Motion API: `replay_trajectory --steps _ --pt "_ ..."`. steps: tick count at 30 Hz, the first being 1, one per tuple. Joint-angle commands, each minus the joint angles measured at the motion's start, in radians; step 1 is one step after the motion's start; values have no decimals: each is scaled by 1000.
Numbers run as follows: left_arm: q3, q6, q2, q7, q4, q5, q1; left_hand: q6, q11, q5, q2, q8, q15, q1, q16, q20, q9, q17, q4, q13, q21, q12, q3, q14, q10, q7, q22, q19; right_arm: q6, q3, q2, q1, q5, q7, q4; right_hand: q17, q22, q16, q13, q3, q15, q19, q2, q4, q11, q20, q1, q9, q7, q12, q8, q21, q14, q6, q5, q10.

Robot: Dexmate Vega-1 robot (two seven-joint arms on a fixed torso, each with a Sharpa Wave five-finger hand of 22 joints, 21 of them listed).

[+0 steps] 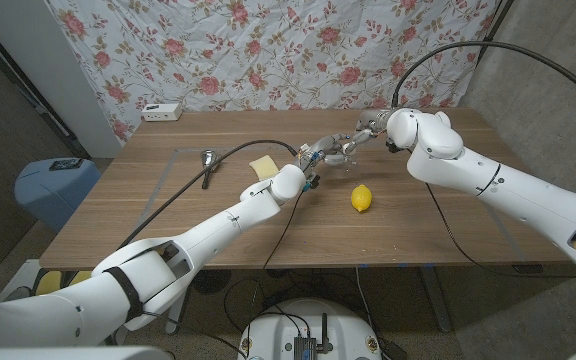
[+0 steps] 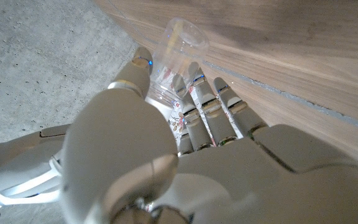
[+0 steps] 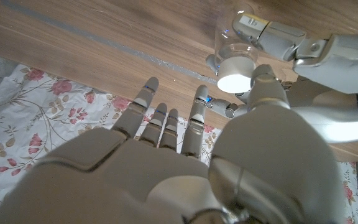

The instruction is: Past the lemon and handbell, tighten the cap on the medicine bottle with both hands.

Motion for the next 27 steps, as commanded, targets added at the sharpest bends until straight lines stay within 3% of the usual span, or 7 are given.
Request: replay_trajectory --steps 1,13,21,27 --pt "2 5 1 2 -6 3 1 5 -30 6 15 3 -68 7 5 7 2 3 70 5 -1 6 81 24 39 -6 1 -2 14 -6 -5 28 12 55 11 0 0 -4 4 13 2 -6 3 -3 0 -3 20 3 -8 4 8 0 -9 -1 -7 -7" --pt "-2 12 7 5 -20 1 10 4 -29 6 15 2 -68 6 5 7 2 3 70 5 -1 6 81 23 38 -5 1 -3 34 -20 4 50 15 90 33 1 1 -2 4 29 13 -17 11 -3 -3 -4 47 3 -33 6 15 0 -18 3 -22 -19" --pt "-1 9 8 3 -19 2 9 5 -29 6 15 3 -68 7 5 6 2 3 70 5 -1 6 81 23 38 -5 1 -4 38 -20 10 49 9 86 38 2 1 4 4 40 9 -19 16 2 -7 -3 61 3 -61 12 32 3 -15 41 -34 -14" --pt "-1 4 6 1 -13 2 6 5 -31 6 16 3 -68 7 6 5 2 3 70 5 -1 7 81 24 40 -6 1 -4 39 -13 10 39 9 74 32 3 1 11 3 45 7 -13 18 7 -9 -4 61 3 -65 19 46 7 -3 80 -42 0"
